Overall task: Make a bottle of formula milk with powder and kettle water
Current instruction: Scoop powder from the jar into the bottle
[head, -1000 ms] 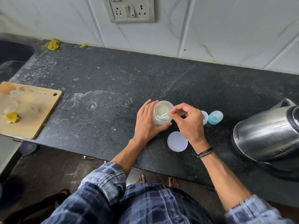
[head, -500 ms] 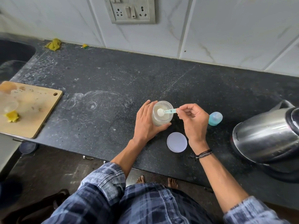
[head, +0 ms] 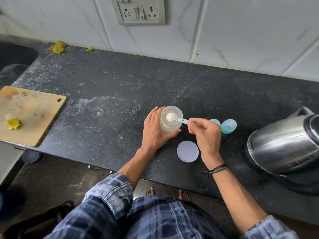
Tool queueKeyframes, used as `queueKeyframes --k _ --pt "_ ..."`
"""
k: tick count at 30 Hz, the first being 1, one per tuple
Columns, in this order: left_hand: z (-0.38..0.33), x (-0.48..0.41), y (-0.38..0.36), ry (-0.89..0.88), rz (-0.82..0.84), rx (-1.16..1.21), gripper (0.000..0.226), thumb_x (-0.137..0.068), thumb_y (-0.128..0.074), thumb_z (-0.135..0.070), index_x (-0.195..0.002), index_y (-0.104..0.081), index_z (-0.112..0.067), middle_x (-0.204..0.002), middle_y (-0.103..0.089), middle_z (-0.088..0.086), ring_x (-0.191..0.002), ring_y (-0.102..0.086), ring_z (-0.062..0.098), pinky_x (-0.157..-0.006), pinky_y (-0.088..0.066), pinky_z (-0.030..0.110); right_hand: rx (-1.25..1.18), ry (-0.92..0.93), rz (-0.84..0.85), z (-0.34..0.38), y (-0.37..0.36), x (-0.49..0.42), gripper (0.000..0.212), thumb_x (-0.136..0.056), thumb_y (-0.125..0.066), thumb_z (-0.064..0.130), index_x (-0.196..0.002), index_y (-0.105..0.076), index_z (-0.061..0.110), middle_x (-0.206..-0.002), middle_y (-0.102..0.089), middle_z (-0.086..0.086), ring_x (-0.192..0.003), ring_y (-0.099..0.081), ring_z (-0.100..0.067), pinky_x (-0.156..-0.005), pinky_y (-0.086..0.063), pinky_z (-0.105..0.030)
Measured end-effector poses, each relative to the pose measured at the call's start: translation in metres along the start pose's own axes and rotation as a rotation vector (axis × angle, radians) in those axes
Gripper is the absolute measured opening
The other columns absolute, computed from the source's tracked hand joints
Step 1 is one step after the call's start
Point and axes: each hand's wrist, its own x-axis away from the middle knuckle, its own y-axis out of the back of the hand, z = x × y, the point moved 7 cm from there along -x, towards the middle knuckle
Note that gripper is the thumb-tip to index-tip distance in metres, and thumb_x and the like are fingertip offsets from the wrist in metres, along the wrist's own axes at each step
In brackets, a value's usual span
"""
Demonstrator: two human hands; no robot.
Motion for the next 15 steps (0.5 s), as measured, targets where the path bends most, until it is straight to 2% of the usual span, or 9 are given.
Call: queueKeyframes --k 7,12,15 --pt "0.009 -0.005 -0.005 0.099 0.051 -0.005 0.098 -0.065 -0.08 -0.069 -0.144 -0.045 -0.022 -0.144 -0.053 -0.007 -0.144 -0.032 0.015 -0.12 -0.024 0.03 -0.23 -0.137 0.01 0.002 0.002 0.002 0.009 -0.092 -0.074 -0.002 -0.096 -0.077 0.005 -0.074 -0.078 -0.002 -0.07 -0.073 -0.012 -0.072 -0.061 -0.023" --pt "0.009 -0.007 -0.001 0.151 0.053 0.041 0.093 -0.064 -0.08 -0.067 -0.142 -0.047 -0.028 -0.141 -0.053 -0.013 -0.14 -0.032 0.011 -0.118 -0.024 0.028 -0.371 -0.21 0.013 0.007 0.009 0.003 0.007 -0.092 -0.075 -0.003 -0.098 -0.077 0.001 -0.076 -0.078 -0.001 -0.074 -0.074 -0.015 -0.072 -0.06 -0.021" --pt "0.008 -0.007 -0.001 0.172 0.064 0.063 0.095 -0.064 -0.083 -0.064 -0.144 -0.046 -0.028 -0.146 -0.049 -0.013 -0.142 -0.031 0.011 -0.119 -0.025 0.035 -0.425 -0.248 -0.003 0.01 0.016 0.004 0.008 -0.09 -0.077 -0.003 -0.098 -0.078 0.0 -0.092 -0.077 -0.015 -0.078 -0.075 -0.018 -0.073 -0.06 -0.021"
